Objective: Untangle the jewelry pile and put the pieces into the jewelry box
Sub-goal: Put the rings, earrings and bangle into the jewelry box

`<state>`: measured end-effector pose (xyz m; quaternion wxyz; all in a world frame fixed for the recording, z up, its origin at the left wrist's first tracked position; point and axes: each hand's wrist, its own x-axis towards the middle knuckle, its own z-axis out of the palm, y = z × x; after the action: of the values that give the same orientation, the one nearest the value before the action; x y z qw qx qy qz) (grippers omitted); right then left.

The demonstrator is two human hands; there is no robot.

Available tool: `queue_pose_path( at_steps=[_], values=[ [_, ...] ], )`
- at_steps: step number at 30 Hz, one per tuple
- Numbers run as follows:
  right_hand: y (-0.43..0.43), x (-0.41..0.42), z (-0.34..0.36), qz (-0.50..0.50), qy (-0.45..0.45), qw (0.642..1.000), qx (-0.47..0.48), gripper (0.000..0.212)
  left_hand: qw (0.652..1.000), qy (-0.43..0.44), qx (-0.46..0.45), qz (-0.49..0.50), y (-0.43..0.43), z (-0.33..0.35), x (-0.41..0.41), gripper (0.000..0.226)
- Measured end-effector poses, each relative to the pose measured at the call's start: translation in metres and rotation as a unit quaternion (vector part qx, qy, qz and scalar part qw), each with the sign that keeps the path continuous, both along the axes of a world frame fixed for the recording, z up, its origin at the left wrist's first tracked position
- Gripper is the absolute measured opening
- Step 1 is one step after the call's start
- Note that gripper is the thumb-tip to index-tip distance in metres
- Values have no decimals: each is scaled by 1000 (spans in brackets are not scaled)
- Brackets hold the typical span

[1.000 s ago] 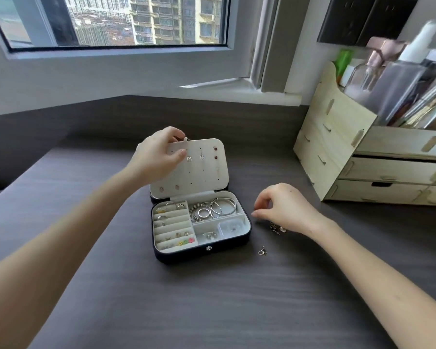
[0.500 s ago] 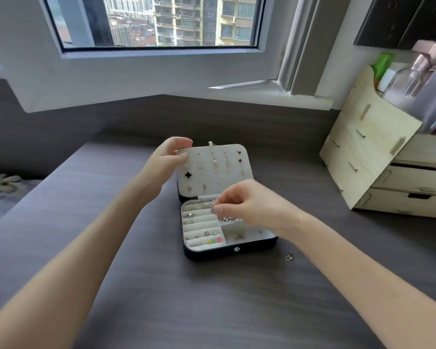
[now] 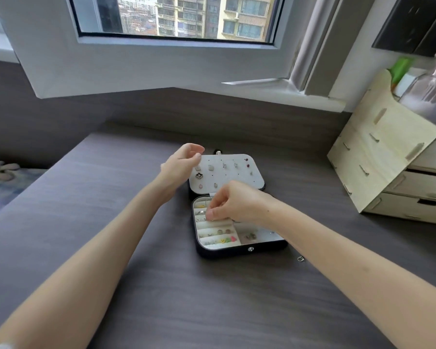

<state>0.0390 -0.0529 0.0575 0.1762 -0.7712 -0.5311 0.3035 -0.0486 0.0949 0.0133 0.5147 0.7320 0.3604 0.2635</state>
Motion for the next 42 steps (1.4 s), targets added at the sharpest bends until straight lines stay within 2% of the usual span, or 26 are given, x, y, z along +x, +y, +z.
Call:
queue_pose_path(
  at_steps=[2, 8, 13, 18, 22, 25, 27, 30, 33, 37, 42],
  values=[
    [-2, -1, -3, 7, -20, 1000, 21, 7, 1000, 0, 9, 2, -4, 0, 0, 21],
    [-12, -4, -19, -40, -19, 990, 137, 25, 999, -4, 39, 16, -14, 7, -2, 21],
    [-56, 18, -10, -101, 24, 969, 226, 7, 996, -13, 82, 13, -27, 19, -4, 23],
    [-123, 92, -7, -176, -144, 962, 152, 10, 984, 29, 168, -47, -56, 31, 1, 20],
    [-151, 110, -15, -142, -185, 967, 102, 7, 964, 50, 235, -117, -89, 41, 15, 14],
    [-154, 108, -25, -126, -202, 962, 134, 4, 939, 55, 296, -168, -111, 43, 28, 18],
    [-155, 104, -31, -96, -190, 960, 183, 3, 920, 61, 333, -195, -123, 41, 34, 12],
    [-155, 96, -40, -14, -180, 963, 200, 11, 898, 68, 382, -209, -134, 38, 41, 8],
    [-152, 91, -46, 30, -181, 962, 203, 10, 896, 85, 385, -203, -136, 38, 45, 9],
    [-150, 90, -47, 30, -160, 961, 222, 10, 901, 92, 366, -212, -135, 36, 45, 10],
    [-153, 85, -33, -51, -2, 960, 275, 7, 910, 86, 321, -247, -143, 32, 40, 11]
  ],
)
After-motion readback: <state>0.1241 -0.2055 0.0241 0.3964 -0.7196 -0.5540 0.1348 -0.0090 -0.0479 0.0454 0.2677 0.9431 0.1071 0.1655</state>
